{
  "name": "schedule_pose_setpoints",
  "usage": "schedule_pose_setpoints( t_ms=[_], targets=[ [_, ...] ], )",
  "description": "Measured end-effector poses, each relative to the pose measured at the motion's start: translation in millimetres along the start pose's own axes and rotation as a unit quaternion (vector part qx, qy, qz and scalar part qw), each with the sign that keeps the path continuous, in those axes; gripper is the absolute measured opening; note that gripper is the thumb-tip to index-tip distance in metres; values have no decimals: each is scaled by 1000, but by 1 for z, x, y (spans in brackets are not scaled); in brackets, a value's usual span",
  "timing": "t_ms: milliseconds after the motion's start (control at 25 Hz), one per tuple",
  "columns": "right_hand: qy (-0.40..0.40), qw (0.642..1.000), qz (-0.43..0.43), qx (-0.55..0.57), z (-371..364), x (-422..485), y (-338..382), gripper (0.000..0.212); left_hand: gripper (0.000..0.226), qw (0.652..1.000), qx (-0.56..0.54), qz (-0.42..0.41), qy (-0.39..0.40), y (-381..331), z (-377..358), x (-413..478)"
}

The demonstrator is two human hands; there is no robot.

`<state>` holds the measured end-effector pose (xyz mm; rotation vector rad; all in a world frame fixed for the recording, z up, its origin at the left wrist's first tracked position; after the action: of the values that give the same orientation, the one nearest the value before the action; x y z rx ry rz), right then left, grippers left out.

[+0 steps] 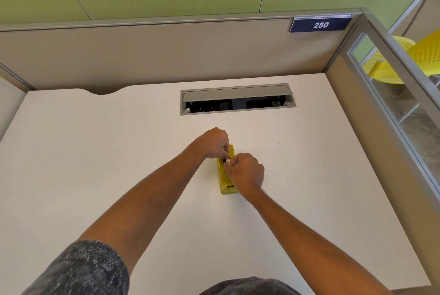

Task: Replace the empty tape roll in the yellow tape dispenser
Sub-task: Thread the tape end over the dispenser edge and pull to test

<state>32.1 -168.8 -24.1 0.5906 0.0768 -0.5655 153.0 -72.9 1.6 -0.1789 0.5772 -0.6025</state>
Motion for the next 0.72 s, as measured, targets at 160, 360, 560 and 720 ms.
schedule_pose_setpoints(
  t_ms=[160, 360, 560, 720],
  targets=[
    [0, 1000, 2, -1, 1, -1, 0, 31, 13, 1000, -12, 4, 3, 2, 0, -1],
    [1, 1000, 5, -9, 0, -1, 0, 32, 15, 1000, -15, 5, 4, 3, -1, -1],
    [0, 1000, 7, 1, 1, 0, -1, 30, 17, 1000, -10, 4, 0, 2, 0, -2],
    [-2, 1000, 5, 8, 0, 0, 0, 30, 16, 1000, -14, -2, -9, 2, -1, -6]
  ],
)
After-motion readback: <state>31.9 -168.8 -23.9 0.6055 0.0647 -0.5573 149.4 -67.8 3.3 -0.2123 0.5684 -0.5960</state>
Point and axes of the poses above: each hand's wrist, its own x-axis towards the middle knuckle, its own z-axis out of the back of the hand, y = z × x, the point moved 4 cm from there along x, towards the middle knuckle, and after that the axes turned 1 degree about z, right-handed, at the moved point
